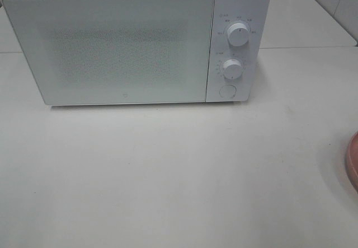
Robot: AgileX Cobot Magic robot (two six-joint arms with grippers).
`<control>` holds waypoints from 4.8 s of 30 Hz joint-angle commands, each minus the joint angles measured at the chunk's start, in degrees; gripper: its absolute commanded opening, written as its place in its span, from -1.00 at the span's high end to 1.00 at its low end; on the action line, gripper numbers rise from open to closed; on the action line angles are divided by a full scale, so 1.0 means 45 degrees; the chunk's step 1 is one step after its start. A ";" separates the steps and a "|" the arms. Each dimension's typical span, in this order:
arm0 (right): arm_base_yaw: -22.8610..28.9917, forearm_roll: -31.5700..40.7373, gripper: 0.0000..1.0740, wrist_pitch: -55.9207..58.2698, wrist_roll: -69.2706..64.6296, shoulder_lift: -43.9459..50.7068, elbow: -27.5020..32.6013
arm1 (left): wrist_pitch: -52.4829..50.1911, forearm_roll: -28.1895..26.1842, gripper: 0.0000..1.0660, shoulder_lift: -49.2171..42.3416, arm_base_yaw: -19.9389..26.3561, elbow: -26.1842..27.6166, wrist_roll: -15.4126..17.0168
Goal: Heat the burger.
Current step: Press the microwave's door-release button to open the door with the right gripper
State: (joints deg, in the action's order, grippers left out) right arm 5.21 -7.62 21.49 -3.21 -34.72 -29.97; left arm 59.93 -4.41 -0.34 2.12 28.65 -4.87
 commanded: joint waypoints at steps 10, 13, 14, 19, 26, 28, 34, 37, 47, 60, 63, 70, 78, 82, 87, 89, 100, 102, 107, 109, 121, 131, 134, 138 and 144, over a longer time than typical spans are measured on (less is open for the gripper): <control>-0.0064 -0.0420 -0.41 -0.3170 -0.0216 -0.2419 0.0242 | -0.0102 -0.0115 -0.83 -0.0255 0.0038 -0.0051 0.0076; -0.0064 -0.0395 -0.41 -0.4775 -0.0204 -0.2750 0.0815 | -0.0102 -0.0115 -0.83 -0.0255 0.0038 -0.0051 0.0076; -0.0064 -0.0395 -0.41 -0.4775 -0.0204 -0.2750 0.0815 | -0.0102 -0.0115 -0.83 -0.0255 0.0038 -0.0051 0.0076; -0.0064 -0.0293 -0.41 -0.7117 -0.0204 -0.3323 0.1668 | -0.0102 -0.0115 -0.83 -0.0255 0.0038 -0.0051 0.0076; -0.0064 0.1693 -0.41 -0.9995 0.1070 -0.4113 0.2585 | -0.0102 -0.0115 -0.83 -0.0255 0.0038 -0.0051 0.0076; 0.0051 0.2355 -0.41 -1.0542 0.1464 -0.4304 0.2737 | -0.0102 -0.0115 -0.83 -0.0255 0.0038 -0.0051 0.0076; 0.1261 0.4316 -0.41 -1.2249 0.3374 -0.5208 0.3081 | -0.0102 -0.0115 -0.83 -0.0255 0.0038 -0.0051 0.0076; 0.2063 0.5284 -0.41 -1.2923 0.4469 -0.5959 0.3107 | -0.0102 -0.0115 -0.83 -0.0255 0.0038 -0.0051 0.0076; 0.5042 0.8518 -0.41 -1.6387 0.6404 -0.8212 0.3107 | -0.0102 -0.0115 -0.83 -0.0255 0.0038 -0.0051 0.0076; 0.8913 1.2541 -0.41 -1.9773 0.7347 -1.0950 0.2903 | -0.0102 -0.0115 -0.83 -0.0255 0.0038 -0.0051 0.0076; 0.9244 1.2872 -0.41 -1.9812 0.7347 -1.1230 0.2636 | -0.0102 -0.0115 -0.83 -0.0255 0.0038 -0.0051 0.0076; 0.9766 1.3051 -0.41 -1.9799 0.7347 -1.2529 0.1579 | -0.0102 -0.0115 -0.83 -0.0255 0.0038 -0.0051 0.0076; 0.9766 1.3051 -0.41 -1.9697 0.6290 -1.3662 0.0879 | -0.0102 -0.0115 -0.83 -0.0255 0.0038 -0.0051 0.0076; 0.9766 1.3063 -0.41 -1.9659 0.6073 -1.4158 0.0649 | -0.0102 -0.0115 -0.83 -0.0255 0.0038 -0.0051 0.0076; 0.9766 1.3038 -0.41 -1.9621 0.4405 -1.4260 0.0649 | -0.0102 -0.0115 -0.83 -0.0255 0.0038 -0.0051 0.0076; 0.9766 1.3000 -0.40 -1.9633 0.3119 -1.4260 0.0649 | -0.0102 -0.0115 -0.83 -0.0255 0.0038 -0.0051 0.0076; 0.9766 1.2987 0.03 -1.9379 -0.6150 -1.4260 0.0649 | -0.0102 -0.0115 -0.83 -0.0255 0.0038 -0.0051 0.0076; 0.9766 1.2987 0.17 -1.9213 -0.7792 -1.4260 0.0649 | -0.0102 -0.0115 -0.83 -0.0255 0.0038 -0.0051 0.0076; 0.9766 1.2949 0.54 -1.8844 -1.0262 -1.4260 0.0649 | -0.0102 -0.0115 -0.83 -0.0255 0.0038 -0.0051 0.0076; 0.9766 1.2949 0.88 -1.8551 -1.1752 -1.4260 0.0649 | -0.0102 -0.0115 -0.83 -0.0255 0.0038 -0.0051 0.0076; 0.9486 1.2936 1.00 -1.6807 -1.3840 -1.4260 0.0649 | -0.0102 -0.0115 -0.83 -0.0255 0.0038 -0.0051 0.0076; 0.8212 1.1892 1.00 -1.5775 -1.3955 -1.4337 0.0051 | -0.0102 -0.0115 -0.83 -0.0255 0.0038 -0.0051 0.0076; 0.8047 1.1892 1.00 -1.5623 -1.4018 -1.4515 -0.0102 | -0.0102 -0.0115 -0.83 -0.0255 0.0038 -0.0051 0.0076; 0.7907 1.1408 1.00 -1.5623 -1.4706 -1.5101 -0.0395 | -0.0102 -0.0115 -0.83 -0.0255 0.0038 -0.0051 0.0076; 0.7894 1.1141 1.00 -1.5623 -1.5355 -1.6247 -0.1133 | -0.0102 -0.0115 -0.83 -0.0255 0.0038 -0.0051 0.0076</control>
State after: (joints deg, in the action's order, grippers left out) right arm 40.97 43.66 -49.22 -71.79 -106.40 -33.75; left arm 59.93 -4.41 -0.34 2.12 28.65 -4.87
